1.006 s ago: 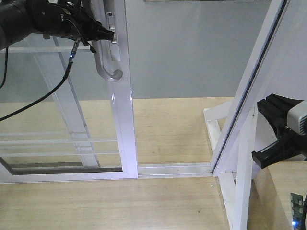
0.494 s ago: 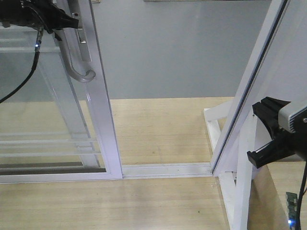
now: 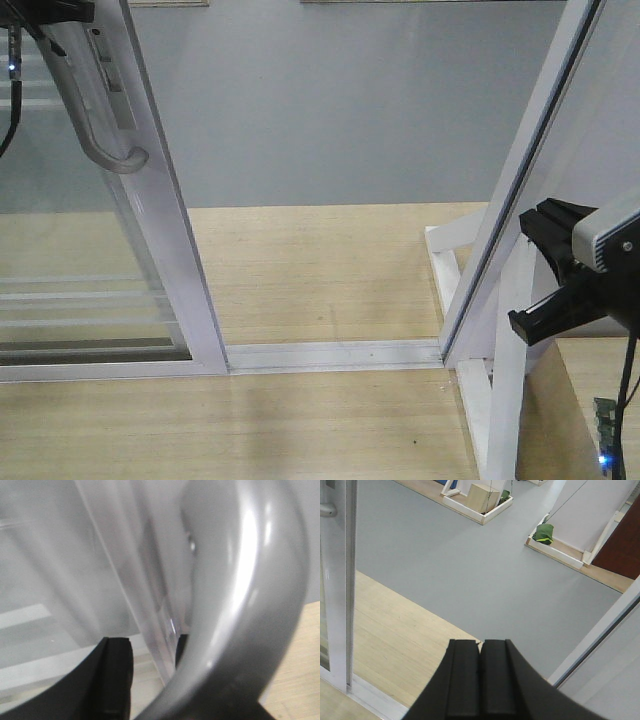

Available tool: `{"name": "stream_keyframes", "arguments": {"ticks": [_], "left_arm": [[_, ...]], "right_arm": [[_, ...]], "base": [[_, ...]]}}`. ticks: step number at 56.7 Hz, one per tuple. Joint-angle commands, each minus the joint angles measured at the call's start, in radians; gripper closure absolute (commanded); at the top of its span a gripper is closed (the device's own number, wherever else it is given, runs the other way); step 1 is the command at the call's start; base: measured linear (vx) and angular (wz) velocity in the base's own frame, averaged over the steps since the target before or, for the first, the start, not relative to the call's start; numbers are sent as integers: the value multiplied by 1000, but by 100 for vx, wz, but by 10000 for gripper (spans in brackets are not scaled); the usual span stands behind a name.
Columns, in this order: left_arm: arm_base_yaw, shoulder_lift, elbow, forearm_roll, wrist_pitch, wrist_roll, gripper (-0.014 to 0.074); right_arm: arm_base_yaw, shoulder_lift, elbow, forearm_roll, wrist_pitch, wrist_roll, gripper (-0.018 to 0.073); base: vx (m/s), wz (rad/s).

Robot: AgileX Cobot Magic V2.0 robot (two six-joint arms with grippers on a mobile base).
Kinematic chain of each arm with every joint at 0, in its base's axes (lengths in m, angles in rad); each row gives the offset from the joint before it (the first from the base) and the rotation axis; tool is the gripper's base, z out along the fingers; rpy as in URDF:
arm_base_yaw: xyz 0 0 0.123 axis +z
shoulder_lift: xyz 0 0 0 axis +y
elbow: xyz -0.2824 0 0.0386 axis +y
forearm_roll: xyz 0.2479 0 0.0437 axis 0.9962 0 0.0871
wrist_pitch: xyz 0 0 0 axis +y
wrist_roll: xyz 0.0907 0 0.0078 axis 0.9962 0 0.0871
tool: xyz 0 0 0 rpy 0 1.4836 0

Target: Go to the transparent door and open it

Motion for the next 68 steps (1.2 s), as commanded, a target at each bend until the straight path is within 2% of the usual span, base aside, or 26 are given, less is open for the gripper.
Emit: {"name": "stream_keyframes", "arguments": {"ticks": [1, 6, 16, 29, 40, 51, 59, 68], "left_arm": [[-17, -141, -49, -36, -85, 1, 596], [-17, -197, 16, -36, -68, -1, 596], [-17, -349, 218, -36, -170, -5, 596], [-20, -591, 506, -41, -227, -6, 596], [-20, -824, 770, -58, -245, -4, 596], [-20, -1055, 1022, -66, -261, -6, 596], [-20, -1201, 1179, -172, -263, -5, 596], [-20, -1324, 1274, -197, -202, -4, 596]], "right_arm": [[-4, -2, -30, -8, -89, -8, 565], [-4, -2, -30, -8, -96, -8, 565], [-4, -2, -30, -8, -103, -8, 565], [-4, -10, -30, 3, -105, 0, 565], [-4, -68, -30, 91, -87, 2, 565], [-4, -196, -30, 153, 35, 3, 564], [-4, -305, -30, 156, 154, 3, 564], [-4, -425, -30, 148, 259, 4, 564]], "base": [[0, 0], [0, 0], [0, 0], [0, 0], [0, 0], [0, 0], [0, 0], [0, 0]]}}
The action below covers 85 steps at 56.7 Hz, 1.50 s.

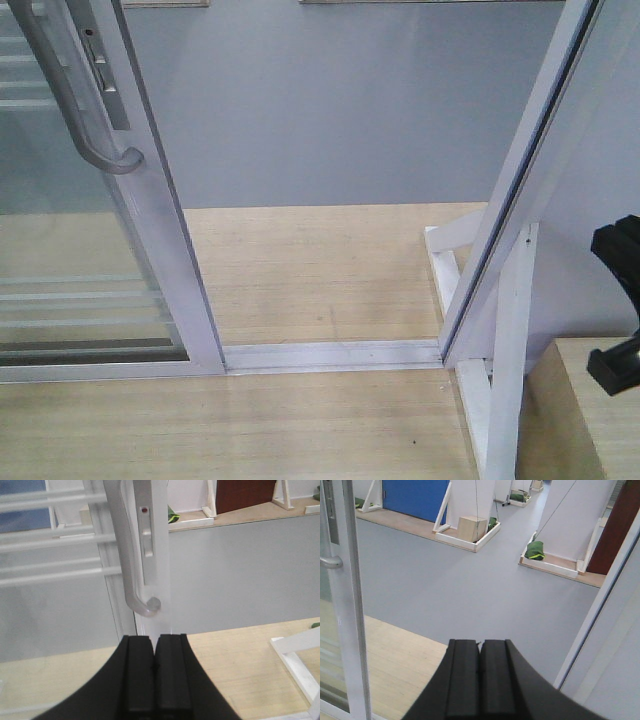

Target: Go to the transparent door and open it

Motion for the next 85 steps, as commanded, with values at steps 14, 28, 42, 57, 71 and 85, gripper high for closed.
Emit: {"name": "stream_keyframes", "arguments": {"ticks": [14, 28, 42, 57, 71, 85], "left_arm": [[-5, -195, 33, -25, 105, -7, 596], [-5, -296, 63, -44, 202, 19, 596], [-5, -307, 101, -118, 91, 42, 596], [-5, -307, 101, -204, 129, 41, 596], [-5, -307, 101, -204, 130, 42, 596], [-5, -307, 101, -204, 130, 42, 596]], "right_arm": [[-4, -201, -30, -132, 163, 143, 564], [-4, -310, 56, -277, 77, 285, 564], [-4, -310, 86, -284, 35, 285, 564], [-4, -310, 86, -263, 50, 288, 564], [-4, -310, 86, -263, 50, 288, 564], [-4, -310, 86, -263, 50, 288, 564]], "base": [[0, 0], [0, 0], [0, 0], [0, 0], [0, 0], [0, 0]]}}
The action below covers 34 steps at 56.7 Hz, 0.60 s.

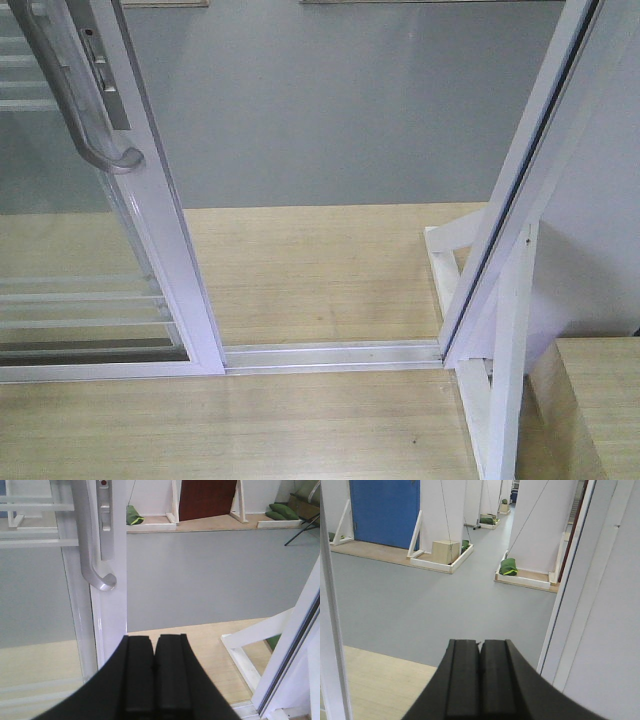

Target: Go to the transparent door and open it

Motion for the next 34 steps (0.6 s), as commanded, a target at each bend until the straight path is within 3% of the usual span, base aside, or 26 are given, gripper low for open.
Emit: {"name": "stream_keyframes", "arguments": {"ticks": [1, 9, 18, 28, 34], "left_arm": [[-5, 11, -29, -27, -68, 0, 596], [-5, 11, -30, 67, -113, -19, 596], [-5, 11, -29, 202, -199, -133, 596], [-5, 11, -29, 340, -213, -235, 596], [-5, 11, -29, 343, -212, -238, 596]], "right_arm": [[-4, 11, -29, -13, -75, -2, 564], [-4, 11, -29, -13, -75, -2, 564], [-4, 11, -29, -13, -75, -2, 564], [-4, 11, -29, -13, -75, -2, 564], [-4, 11, -29, -13, -75, -2, 564]], "base": [[0, 0], [0, 0], [0, 0], [0, 0], [0, 0]]}}
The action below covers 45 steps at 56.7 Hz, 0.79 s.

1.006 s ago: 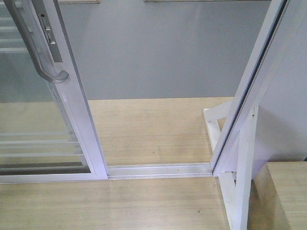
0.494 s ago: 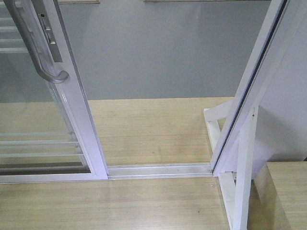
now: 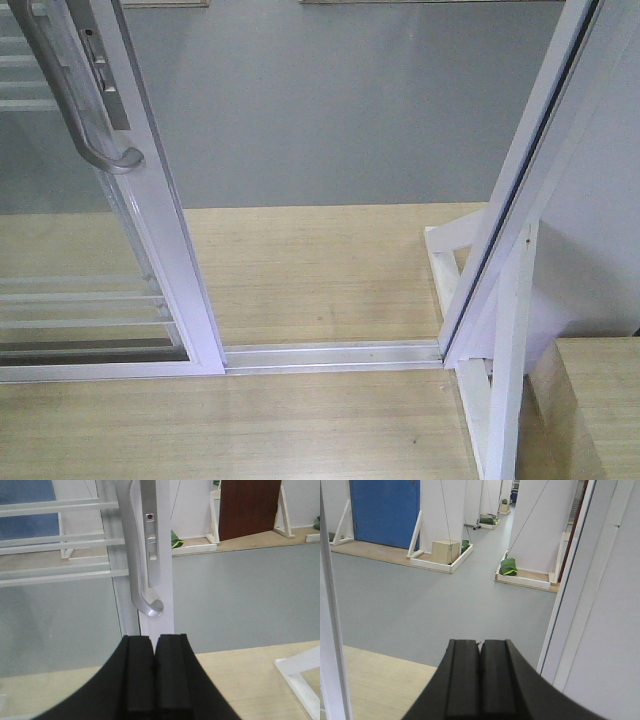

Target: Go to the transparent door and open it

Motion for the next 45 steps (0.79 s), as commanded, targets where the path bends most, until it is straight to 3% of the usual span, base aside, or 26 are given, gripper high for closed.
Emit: {"name": "stream_keyframes", "arguments": {"ticks": [1, 12, 29, 32, 45], "left_arm": [[-5, 11, -29, 1, -88, -20, 596], [-3, -26, -1, 3, -39, -10, 596], [-5, -262, 346, 1, -227, -19, 596], [-5, -271, 331, 9, -169, -12, 596], [-5, -267, 330, 2, -161, -11, 596]], "right_arm": [[-4, 11, -29, -13, -76, -2, 564], [-4, 11, -29, -13, -76, -2, 564], [-4, 11, -29, -13, -76, -2, 564], [-4, 11, -29, -13, -76, -2, 564], [-4, 11, -29, -13, -76, -2, 564]], "base": [[0, 0], [0, 0], [0, 0], [0, 0], [0, 0]]}}
